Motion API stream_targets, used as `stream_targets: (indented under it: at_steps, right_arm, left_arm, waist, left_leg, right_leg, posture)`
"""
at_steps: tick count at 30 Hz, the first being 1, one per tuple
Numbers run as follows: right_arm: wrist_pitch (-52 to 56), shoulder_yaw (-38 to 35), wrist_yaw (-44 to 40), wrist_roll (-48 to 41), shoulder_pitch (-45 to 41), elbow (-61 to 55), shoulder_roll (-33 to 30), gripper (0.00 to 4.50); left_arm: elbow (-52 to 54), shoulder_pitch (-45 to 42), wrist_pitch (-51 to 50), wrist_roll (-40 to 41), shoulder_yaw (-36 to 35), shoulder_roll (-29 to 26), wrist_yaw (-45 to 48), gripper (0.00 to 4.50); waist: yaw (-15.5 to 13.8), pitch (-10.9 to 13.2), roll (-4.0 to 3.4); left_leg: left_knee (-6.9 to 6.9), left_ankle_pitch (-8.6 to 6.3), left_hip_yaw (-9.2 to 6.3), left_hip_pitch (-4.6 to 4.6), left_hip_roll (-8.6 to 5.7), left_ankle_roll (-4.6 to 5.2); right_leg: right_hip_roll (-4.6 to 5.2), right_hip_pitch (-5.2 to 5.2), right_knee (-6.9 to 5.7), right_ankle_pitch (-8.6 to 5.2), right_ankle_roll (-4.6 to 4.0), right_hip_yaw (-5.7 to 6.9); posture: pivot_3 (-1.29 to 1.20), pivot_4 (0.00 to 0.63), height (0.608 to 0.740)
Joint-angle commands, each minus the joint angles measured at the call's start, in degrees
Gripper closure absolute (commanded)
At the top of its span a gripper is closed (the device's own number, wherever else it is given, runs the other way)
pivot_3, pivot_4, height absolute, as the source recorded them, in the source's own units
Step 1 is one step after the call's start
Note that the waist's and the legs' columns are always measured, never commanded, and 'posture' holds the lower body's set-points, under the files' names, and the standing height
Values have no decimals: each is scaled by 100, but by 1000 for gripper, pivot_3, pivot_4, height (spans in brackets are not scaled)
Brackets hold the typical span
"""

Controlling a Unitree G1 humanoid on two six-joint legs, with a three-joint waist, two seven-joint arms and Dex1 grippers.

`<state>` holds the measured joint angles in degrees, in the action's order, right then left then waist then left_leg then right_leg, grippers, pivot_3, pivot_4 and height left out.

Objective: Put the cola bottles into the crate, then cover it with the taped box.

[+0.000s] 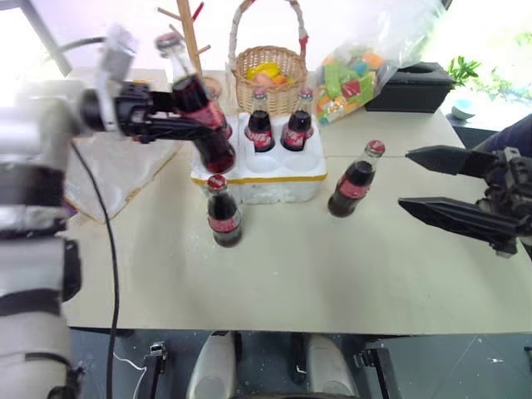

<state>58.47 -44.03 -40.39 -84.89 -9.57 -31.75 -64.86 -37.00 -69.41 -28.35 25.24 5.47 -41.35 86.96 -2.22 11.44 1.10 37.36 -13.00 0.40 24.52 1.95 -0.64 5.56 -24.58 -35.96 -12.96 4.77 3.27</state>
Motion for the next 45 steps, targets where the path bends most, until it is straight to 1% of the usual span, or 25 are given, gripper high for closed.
stream_targets:
  at_steps: [1,5,7,9,11,14,16,18,19,21,26,28,29,30,31,32,33,34,35,36,38,39,40,43,45]
  right_arm:
    - [-86,-470,265,-328,145,-220,23,0]
    - [-99,-760,483,-535,460,-368,54,0]
    - [-126,-837,569,-597,588,-424,53,0]
    - [-157,-873,626,-631,672,-453,47,0]
    - [-194,-891,663,-642,730,-456,43,0]
    - [-255,-849,724,-633,749,-413,38,0]
    - [-307,-781,735,-585,739,-387,37,0]
    - [-359,-694,740,-544,715,-346,31,0]
    - [-382,-653,726,-522,702,-325,26,0]
    - [-425,-556,683,-477,665,-266,12,0]
    - [-511,-331,571,-367,567,-114,0,0]
    - [-542,-220,503,-267,534,-61,6,0]
    - [-550,-184,479,-233,520,-45,8,0]
    - [-549,-173,435,-205,522,-28,13,0]
    - [-541,-161,376,-179,527,-14,13,0]
    - [-532,-145,322,-154,524,1,12,0]
    - [-528,-103,272,-124,510,20,3,0]
    - [-519,-68,219,-89,497,43,-7,0]
    - [-500,-31,142,-39,490,63,-29,0]
    - [-488,-6,60,16,501,71,-52,0]
    - [-458,39,-187,120,546,29,-97,0]
    - [-460,65,-334,198,567,-18,-117,0]
    - [-464,90,-452,270,580,-46,-132,0]
    - [-519,212,-638,463,535,-60,-162,0]
    - [-538,274,-679,519,467,-26,-164,0]
  left_arm:
    - [-1047,-767,975,-440,-13,513,-2,1898]
    - [-2261,-1165,1880,-958,13,1239,-215,1898]
    - [-2642,-1226,2254,-1244,76,1470,-281,1898]
    - [-2887,-1247,2551,-1501,118,1585,-340,1898]
    - [-3074,-1221,2863,-1736,136,1685,-622,1898]
    - [-3226,-1142,3121,-1934,81,1778,-832,1898]
    - [-3272,-1093,3107,-1943,-10,1809,-833,877]
    - [-3257,-1049,3063,-1927,-85,1787,-737,135]
    - [-3229,-1036,3027,-1905,-133,1755,-661,31]
    - [-3134,-1030,2898,-1837,-265,1617,-493,31]
    - [-2779,-1011,2449,-1575,-671,1031,-92,31]
    - [-2365,-886,2028,-1399,-860,452,265,31]
    - [-2171,-806,1862,-1343,-907,256,389,31]
    - [-1792,-611,1622,-1202,-899,-13,491,31]
    - [-1099,-204,1244,-878,-806,-409,531,31]
    - [-265,315,848,-491,-714,-823,546,31]
    - [759,1113,582,-90,-634,-1366,554,31]
    - [1602,1885,512,128,-617,-1820,554,31]
    - [2348,2703,645,255,-735,-2188,554,31]
    - [2876,3275,570,398,-886,-2421,554,31]
    - [3780,4113,133,728,-1387,-2392,277,31]
    - [4196,4430,-79,903,-1564,-2243,-3,31]
    - [4517,4670,-180,993,-1660,-2114,-258,31]
    - [4969,4898,-104,920,-1582,-1516,-1046,31]
    - [5053,4848,-40,834,-1448,-1159,-1407,31]
  waist:
    - [-2,1,2]
    - [16,2,3]
    - [13,4,6]
    - [16,5,8]
    - [15,5,8]
    - [-1,6,10]
    - [-2,7,10]
    - [-1,6,10]
    - [5,6,10]
    - [15,6,10]
    - [42,6,10]
    - [72,6,9]
    - [105,6,9]
    - [138,6,9]
    - [168,5,7]
    - [192,4,6]
    - [228,3,2]
    - [307,2,-1]
    - [319,1,-4]
    - [303,1,-4]
    - [192,2,-6]
    - [127,2,-6]
    - [93,2,-6]
    - [-18,-5,-16]
    - [-14,-7,-15]
  left_leg:
    - [-1,0,-1,0,0,1]
    - [-2,-2,1,0,0,4]
    - [-2,-3,0,-1,0,5]
    - [-1,-3,-1,-2,1,5]
    - [-1,-3,0,-2,1,5]
    - [1,-3,-2,0,1,5]
    - [5,-3,-2,1,1,5]
    - [7,-3,-2,1,1,5]
    - [8,-3,-2,-1,1,5]
    - [8,-3,-2,-3,2,5]
    - [6,-3,-4,-6,4,5]
    - [6,-3,-3,-5,4,5]
    - [5,-3,-3,-5,5,5]
    - [4,-3,-3,-5,5,5]
    - [1,-3,-4,-6,5,5]
    - [-3,-3,-2,-8,5,5]
    - [-7,-3,-1,-14,6,4]
    - [-12,-2,0,-16,8,4]
    - [-22,-2,4,-22,11,4]
    - [-22,-2,7,-37,13,4]
    - [-17,-2,4,-37,18,2]
    - [-13,3,-1,-26,18,-8]
    - [-4,8,-3,-21,24,-16]
    - [11,15,44,-21,65,-34]
    - [11,16,93,-18,83,-35]
  right_leg:
    - [0,-1,-3,-1,3,0]
    - [0,-3,-1,0,5,-2]
    - [0,-3,-3,0,5,-1]
    - [0,-3,-5,0,5,-1]
    - [0,-3,-5,0,5,-1]
    - [0,-3,-6,0,5,-1]
    - [0,-2,-6,0,5,-1]
    - [1,-1,-6,0,4,-1]
    - [1,1,-7,0,4,-1]
    - [1,1,-8,1,3,-1]
    - [-2,0,-13,1,3,-1]
    - [-2,0,-13,1,3,-1]
    - [-2,0,-12,1,3,-1]
    - [-1,0,-12,1,4,-1]
    - [-1,0,-12,1,4,-1]
    - [-1,0,-11,1,4,-2]
    - [0,1,-14,1,5,-6]
    - [0,0,-13,1,4,-8]
    - [0,0,-13,1,4,-14]
    - [0,9,-18,0,4,-19]
    - [0,13,-19,-3,-3,-16]
    - [-1,6,-11,-14,-27,-9]
    - [-1,8,-8,-11,-32,-7]
    - [1,20,6,-16,-21,-8]
    - [1,28,21,-15,-21,-9]
  posture:
    - [0,150,740]
    - [0,150,740]
    - [0,150,740]
    - [0,150,740]
    - [0,150,740]
    - [0,150,740]
    - [0,150,740]
    - [0,150,740]
    - [0,150,740]
    - [0,150,740]
    - [0,150,740]
    - [0,150,740]
    - [0,150,740]
    - [0,150,740]
    - [0,150,740]
    - [0,150,740]
    - [0,150,740]
    - [0,150,740]
    - [0,150,740]
    - [0,150,740]
    - [0,150,740]
    - [0,150,740]
    - [0,150,740]
    - [0,150,740]
    - [0,150,740]
